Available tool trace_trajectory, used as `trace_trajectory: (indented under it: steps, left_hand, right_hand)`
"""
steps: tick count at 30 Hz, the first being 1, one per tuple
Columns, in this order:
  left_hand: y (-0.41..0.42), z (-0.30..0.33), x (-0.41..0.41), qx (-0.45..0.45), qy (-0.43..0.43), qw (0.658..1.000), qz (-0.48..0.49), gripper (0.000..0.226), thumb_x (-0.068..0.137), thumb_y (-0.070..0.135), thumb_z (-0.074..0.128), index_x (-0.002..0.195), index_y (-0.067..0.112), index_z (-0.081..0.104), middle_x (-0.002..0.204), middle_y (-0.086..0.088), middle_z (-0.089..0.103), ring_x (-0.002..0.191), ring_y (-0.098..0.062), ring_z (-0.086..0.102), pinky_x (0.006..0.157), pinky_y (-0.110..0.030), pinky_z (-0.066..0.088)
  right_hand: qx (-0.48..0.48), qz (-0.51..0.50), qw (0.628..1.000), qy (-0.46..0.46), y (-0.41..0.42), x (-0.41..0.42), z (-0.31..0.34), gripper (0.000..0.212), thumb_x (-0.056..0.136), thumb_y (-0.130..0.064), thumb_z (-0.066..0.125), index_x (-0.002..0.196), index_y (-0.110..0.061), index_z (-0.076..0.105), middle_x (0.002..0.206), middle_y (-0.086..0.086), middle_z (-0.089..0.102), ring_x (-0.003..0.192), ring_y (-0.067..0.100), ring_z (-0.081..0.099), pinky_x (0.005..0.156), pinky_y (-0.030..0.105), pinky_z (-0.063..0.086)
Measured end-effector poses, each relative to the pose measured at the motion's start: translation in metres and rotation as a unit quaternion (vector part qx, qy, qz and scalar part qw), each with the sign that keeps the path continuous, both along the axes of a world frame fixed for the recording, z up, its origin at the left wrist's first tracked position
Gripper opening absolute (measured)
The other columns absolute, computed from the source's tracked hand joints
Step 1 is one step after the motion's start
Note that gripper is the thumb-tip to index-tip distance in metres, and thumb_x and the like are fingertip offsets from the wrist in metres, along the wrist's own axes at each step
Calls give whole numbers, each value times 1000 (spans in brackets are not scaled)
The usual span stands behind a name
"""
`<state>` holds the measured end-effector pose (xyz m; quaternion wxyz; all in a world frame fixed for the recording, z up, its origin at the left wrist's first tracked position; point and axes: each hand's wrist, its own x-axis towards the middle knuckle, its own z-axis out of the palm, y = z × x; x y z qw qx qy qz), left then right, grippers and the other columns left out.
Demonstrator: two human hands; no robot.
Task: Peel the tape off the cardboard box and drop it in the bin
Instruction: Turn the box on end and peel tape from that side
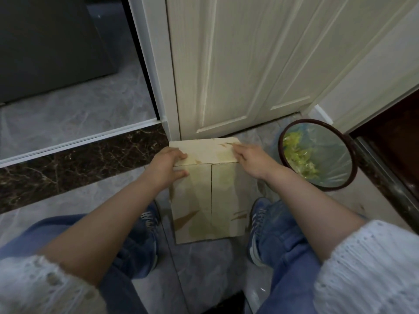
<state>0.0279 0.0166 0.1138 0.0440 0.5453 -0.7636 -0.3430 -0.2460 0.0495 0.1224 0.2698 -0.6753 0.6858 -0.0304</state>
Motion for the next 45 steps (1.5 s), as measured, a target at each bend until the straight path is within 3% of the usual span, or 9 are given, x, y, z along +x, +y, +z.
trace_trajectory:
  steps: [6,10,17,24,29,33,36,40,45]
  left_hand:
    - [7,-8,0,-7,2,1000,-7,65,91,17,76,148,4,49,156,-13,46,147,-27,38,121,-30,23]
    - [7,-7,1,-8,12,1000,2,64,87,16,79,144,5,53,153,-12,49,142,-27,45,119,-32,29]
    - [11,3,-4,-10,-8,1000,-25,55,85,16,81,136,15,58,132,-12,59,123,-29,54,98,-31,41]
    - [18,6,-7,-24,-13,997,-67,56,90,10,73,143,19,56,136,-13,57,128,-29,52,106,-31,38]
    - [11,3,-4,-24,-5,998,-62,56,89,9,74,142,18,58,133,-12,60,126,-31,52,107,-34,38]
    - [14,1,-6,-27,-6,998,-57,57,89,7,73,142,17,58,137,-13,58,129,-30,51,108,-29,34]
    - [15,-1,-7,-23,-8,998,-52,58,89,7,72,143,19,56,141,-15,54,133,-30,49,110,-28,32]
    - [15,2,-8,-24,-10,998,-49,57,90,7,70,144,19,56,140,-14,54,131,-30,49,108,-27,32]
    - [16,4,-9,-25,-9,999,-47,56,91,6,69,144,18,55,139,-13,55,130,-29,49,108,-26,32]
  right_hand:
    - [-43,2,999,-21,3,9,2,38,104,-14,43,138,-8,57,138,16,59,128,35,52,107,44,40]
    - [-51,-39,997,-45,4,10,1,38,99,-8,50,136,-12,60,134,11,63,123,27,59,109,36,43]
    - [-112,-126,983,-76,7,15,0,22,91,-7,66,111,-11,74,102,6,75,97,16,70,91,22,51]
    - [-128,-151,979,-51,5,20,3,15,88,-8,66,94,-22,70,88,1,72,84,17,68,79,36,58]
    - [-139,-169,971,-93,2,18,10,17,95,-2,55,91,-17,64,87,6,69,60,-4,64,61,13,50]
    - [-140,-138,976,-92,7,20,15,19,92,-3,58,96,-12,73,99,5,67,76,12,67,81,22,50]
    - [-118,-115,984,-70,8,19,20,22,89,-9,63,106,-11,76,102,0,59,83,11,60,74,8,33]
    - [-123,-50,991,-29,13,17,18,32,87,3,62,116,-5,72,110,9,58,88,17,63,73,1,34]
    - [-129,-11,991,-7,15,15,19,27,93,3,55,118,-1,65,114,8,52,95,19,61,84,23,49]
